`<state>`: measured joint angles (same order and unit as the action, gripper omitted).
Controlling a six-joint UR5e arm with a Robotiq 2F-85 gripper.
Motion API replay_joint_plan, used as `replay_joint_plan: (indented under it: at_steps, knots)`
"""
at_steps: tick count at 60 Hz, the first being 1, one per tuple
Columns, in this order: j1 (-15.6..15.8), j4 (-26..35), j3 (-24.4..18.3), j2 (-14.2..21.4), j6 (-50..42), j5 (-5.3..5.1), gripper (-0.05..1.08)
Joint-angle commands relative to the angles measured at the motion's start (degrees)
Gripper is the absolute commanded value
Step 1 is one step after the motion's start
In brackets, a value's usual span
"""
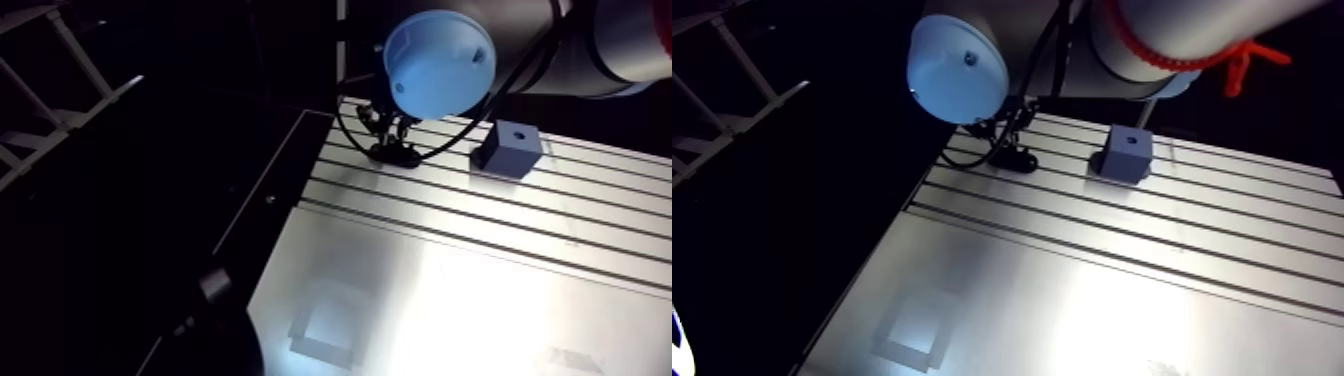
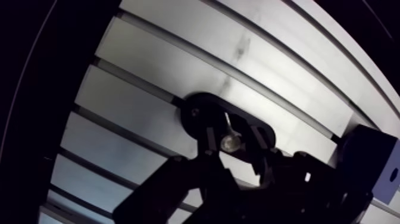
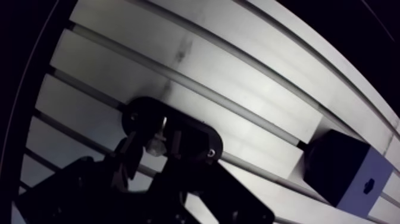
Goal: Pick up the M10 bolt and insert it into the hex recess until seated.
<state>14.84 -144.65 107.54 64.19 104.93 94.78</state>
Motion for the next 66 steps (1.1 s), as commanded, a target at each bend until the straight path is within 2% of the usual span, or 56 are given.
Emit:
replay_joint_plan:
  at_steps: [1,66]
  knots:
    - [0.0,0.0,0.0,0.0,0.0,-0.08,0.64]
    - [0.0,0.1,0.0,0.0,0.1,-0.17,0.75]
